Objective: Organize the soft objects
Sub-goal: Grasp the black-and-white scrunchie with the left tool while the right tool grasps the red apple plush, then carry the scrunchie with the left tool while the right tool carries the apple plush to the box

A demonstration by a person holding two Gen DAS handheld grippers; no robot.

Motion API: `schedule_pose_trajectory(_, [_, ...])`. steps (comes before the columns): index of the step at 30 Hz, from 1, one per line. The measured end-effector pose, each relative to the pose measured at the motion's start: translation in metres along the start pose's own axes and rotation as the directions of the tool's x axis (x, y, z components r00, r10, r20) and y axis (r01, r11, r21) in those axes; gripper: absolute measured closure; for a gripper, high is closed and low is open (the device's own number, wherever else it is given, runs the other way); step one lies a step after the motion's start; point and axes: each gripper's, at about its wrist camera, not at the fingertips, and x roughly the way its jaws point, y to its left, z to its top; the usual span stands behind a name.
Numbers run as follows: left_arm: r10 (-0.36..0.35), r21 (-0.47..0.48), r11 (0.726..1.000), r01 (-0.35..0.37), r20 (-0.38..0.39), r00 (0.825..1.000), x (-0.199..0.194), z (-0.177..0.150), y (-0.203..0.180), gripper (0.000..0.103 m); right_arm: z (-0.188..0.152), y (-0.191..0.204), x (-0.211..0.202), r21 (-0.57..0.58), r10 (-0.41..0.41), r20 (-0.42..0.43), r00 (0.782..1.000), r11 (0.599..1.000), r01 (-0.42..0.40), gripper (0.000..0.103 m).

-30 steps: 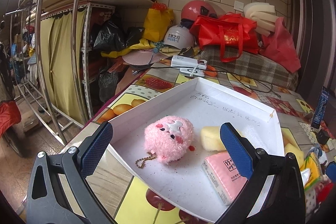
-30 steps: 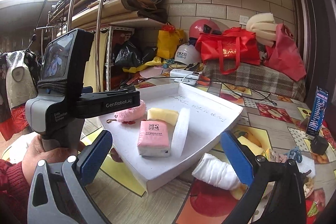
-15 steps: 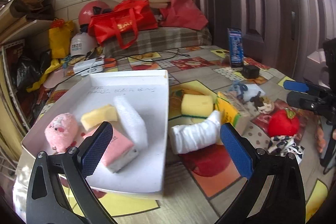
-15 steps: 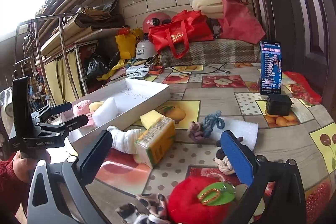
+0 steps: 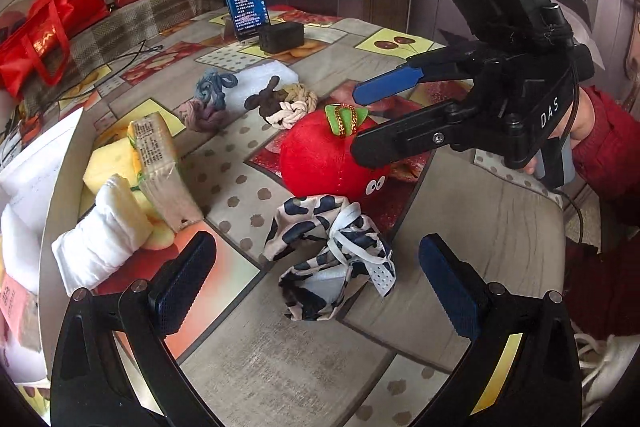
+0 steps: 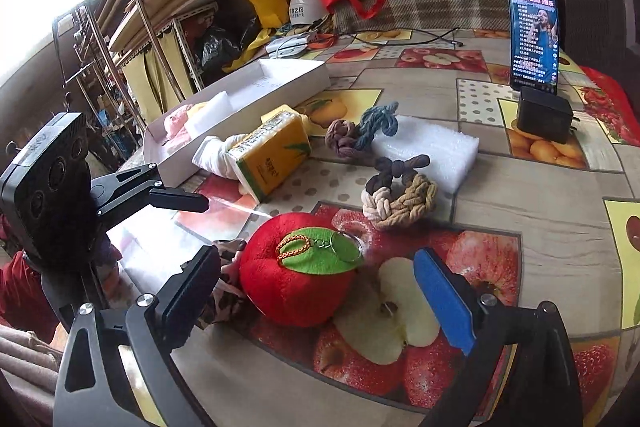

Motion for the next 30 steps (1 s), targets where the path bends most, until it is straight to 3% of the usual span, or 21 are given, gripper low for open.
schedule_pose_trajectory(3, [-0.011, -0.009, 1.0, 0.011, -0.029, 1.0, 0.009, 0.003, 0.0, 0.001, 0.0, -0.001, 0.014, 0.002, 0.009, -0.076, 0.997, 1.0, -0.009, 0.022])
schedule_pose_trajectory(6, [-0.025, -0.014, 1.0, 0.024, -0.066, 0.998, 0.017, 0.005, 0.001, 0.01, 0.004, -0.002, 0.019, 0.007, 0.023, -0.087, 0.996, 1.0, -0.022, 0.022])
schedule_pose_trajectory(10, [-0.033, 0.006, 0.999, 0.034, -0.088, 0.996, 0.022, 0.005, -0.003, 0.03, 0.007, 0.008, 0.029, -0.029, 0.036, -0.113, 0.993, 0.999, -0.04, 0.029])
schedule_pose_trajectory(11, [-0.031, 0.01, 0.999, 0.032, -0.082, 0.996, 0.02, 0.004, -0.003, 0.04, 0.009, 0.01, 0.031, -0.042, 0.038, -0.117, 0.992, 0.998, -0.044, 0.035])
schedule_pose_trajectory(12, [-0.028, 0.008, 1.0, 0.029, -0.076, 0.997, 0.019, 0.004, -0.003, 0.044, 0.008, 0.013, 0.033, -0.053, 0.043, -0.127, 0.991, 0.997, -0.051, 0.044])
schedule_pose_trajectory(14, [-0.036, -0.008, 0.999, 0.036, -0.064, 0.997, 0.017, 0.004, 0.001, 0.053, 0.01, 0.014, 0.032, -0.069, 0.04, -0.114, 0.993, 0.996, -0.048, 0.045])
schedule_pose_trajectory(18, [-0.036, -0.049, 0.998, 0.036, -0.006, 0.999, 0.007, 0.004, 0.009, 0.055, 0.01, 0.013, 0.017, -0.067, 0.026, -0.038, 0.999, 0.997, -0.029, 0.046])
schedule_pose_trajectory(22, [0.057, -0.086, 0.995, -0.05, 0.083, 0.995, -0.011, 0.002, 0.015, 0.055, 0.01, 0.012, -0.003, -0.057, -0.013, 0.09, 0.996, 0.998, 0.018, 0.046])
schedule_pose_trajectory(24, [0.136, -0.1, 0.988, -0.122, 0.157, 0.978, -0.027, -0.001, 0.019, 0.055, 0.011, 0.015, -0.012, -0.063, -0.061, 0.174, 0.983, 0.995, 0.073, 0.046])
schedule_pose_trajectory(27, [0.281, -0.146, 0.957, -0.251, 0.246, 0.928, -0.049, -0.011, 0.03, 0.054, 0.013, 0.014, -0.022, -0.044, -0.135, 0.283, 0.949, 0.987, 0.154, 0.046])
schedule_pose_trajectory(30, [0.408, -0.206, 0.91, -0.361, 0.276, 0.87, -0.068, -0.025, 0.046, 0.054, 0.017, 0.012, -0.025, -0.015, -0.2, 0.333, 0.921, 0.976, 0.218, 0.046])
